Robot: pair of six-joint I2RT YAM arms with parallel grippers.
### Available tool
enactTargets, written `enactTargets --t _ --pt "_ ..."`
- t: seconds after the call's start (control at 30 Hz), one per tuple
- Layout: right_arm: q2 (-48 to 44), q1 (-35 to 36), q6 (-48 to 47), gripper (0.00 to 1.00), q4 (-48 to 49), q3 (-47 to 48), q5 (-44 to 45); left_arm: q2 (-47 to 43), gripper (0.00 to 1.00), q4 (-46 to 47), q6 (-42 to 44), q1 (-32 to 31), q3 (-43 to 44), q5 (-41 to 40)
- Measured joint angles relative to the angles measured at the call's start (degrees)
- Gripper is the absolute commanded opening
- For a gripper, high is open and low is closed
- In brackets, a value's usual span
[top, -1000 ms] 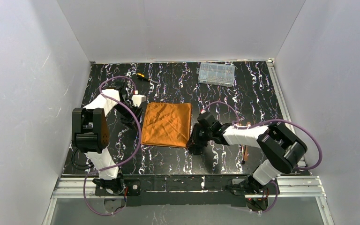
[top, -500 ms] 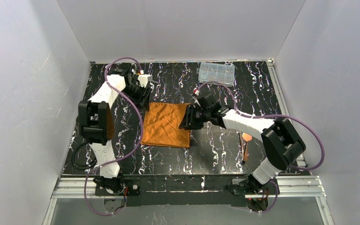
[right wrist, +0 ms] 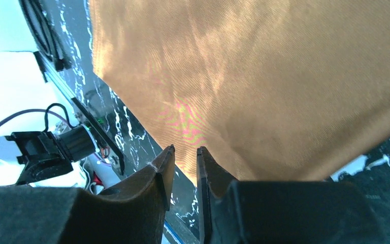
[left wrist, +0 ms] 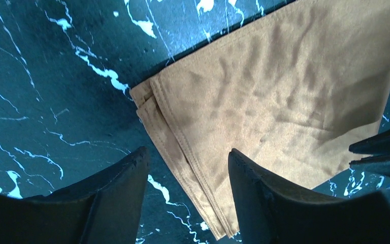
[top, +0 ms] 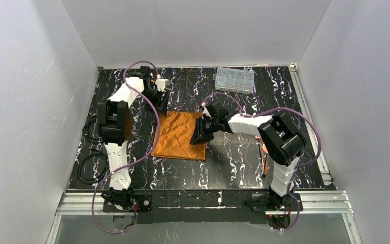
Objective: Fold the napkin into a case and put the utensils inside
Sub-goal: Pick up the top corner of the square folded napkin from the center of the board.
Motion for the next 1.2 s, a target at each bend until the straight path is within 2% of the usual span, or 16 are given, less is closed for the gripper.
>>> enactTargets --t 0.2,0.57,1.0,1.2 --pt "2.1 0.0 1.2 0.29 4.9 0.0 -2.3 1.0 0.52 1.3 -0.3 -0.7 1.5 -0.9" --pt "3.8 0.2 2.7 0.24 8.0 -0.1 -3.7 5.0 0.42 2.9 -1.4 -1.1 3.7 -1.4" --pt "3.9 1.0 3.9 0.2 9.9 -0.5 -4.7 6.0 0.39 5.3 -2.0 -1.2 3.7 -1.3" --pt "3.9 1.1 4.0 0.19 10.1 -0.6 -5.0 6.2 0.3 6.1 -2.6 -1.2 3.8 -1.1"
